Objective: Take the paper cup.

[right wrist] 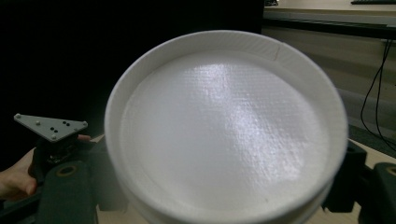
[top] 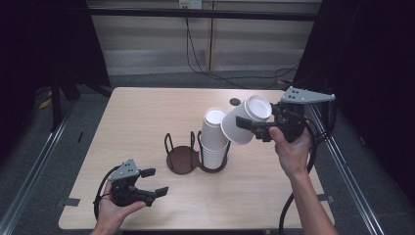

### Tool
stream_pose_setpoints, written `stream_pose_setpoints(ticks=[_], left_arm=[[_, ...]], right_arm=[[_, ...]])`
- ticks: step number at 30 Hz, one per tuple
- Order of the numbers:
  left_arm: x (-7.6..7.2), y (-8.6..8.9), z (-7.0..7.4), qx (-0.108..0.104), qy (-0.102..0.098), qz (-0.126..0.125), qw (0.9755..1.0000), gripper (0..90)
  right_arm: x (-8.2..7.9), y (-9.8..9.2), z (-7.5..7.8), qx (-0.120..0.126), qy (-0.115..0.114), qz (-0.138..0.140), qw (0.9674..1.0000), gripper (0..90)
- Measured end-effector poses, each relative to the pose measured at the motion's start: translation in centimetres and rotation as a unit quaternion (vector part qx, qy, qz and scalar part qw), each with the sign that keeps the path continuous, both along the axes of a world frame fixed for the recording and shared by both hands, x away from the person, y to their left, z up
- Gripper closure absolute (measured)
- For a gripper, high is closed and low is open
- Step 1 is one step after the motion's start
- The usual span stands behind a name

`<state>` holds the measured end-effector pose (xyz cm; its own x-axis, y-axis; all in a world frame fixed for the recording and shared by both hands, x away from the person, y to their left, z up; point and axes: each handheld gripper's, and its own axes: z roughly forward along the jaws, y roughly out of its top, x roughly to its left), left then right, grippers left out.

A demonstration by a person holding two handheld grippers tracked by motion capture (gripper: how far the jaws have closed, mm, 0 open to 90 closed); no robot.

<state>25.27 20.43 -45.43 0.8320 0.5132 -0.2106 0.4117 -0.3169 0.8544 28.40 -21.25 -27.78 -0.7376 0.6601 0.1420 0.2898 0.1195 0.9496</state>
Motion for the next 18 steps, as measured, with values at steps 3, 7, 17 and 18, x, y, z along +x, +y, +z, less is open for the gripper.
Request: stream_pose_setpoints(ticks=[3,7,17,18], left_arm=[[-0.1,-0.1,0.3,-0.002,-0.004,-0.004,1.0000,16.2],[-0.2,-0.2,0.5,-0.007,-0.006,-0.008,0.9999,16.2],[-0.2,-0.9,1.0,-0.001,-0.020,-0.020,0.9996,16.8],[-0.2,-1.0,1.0,-0.001,-0.023,-0.021,0.9995,17.0]], right_arm=[[-0.4,-0.1,-0.3,-0.007,0.004,0.001,1.0000,22.4],[-0.7,-0.4,-0.8,-0.013,0.010,0.001,0.9999,22.4],[-2.0,-0.3,-2.5,-0.028,0.023,0.007,0.9993,22.5],[-2.1,-0.2,-2.7,-0.028,0.025,0.010,0.9992,22.5]])
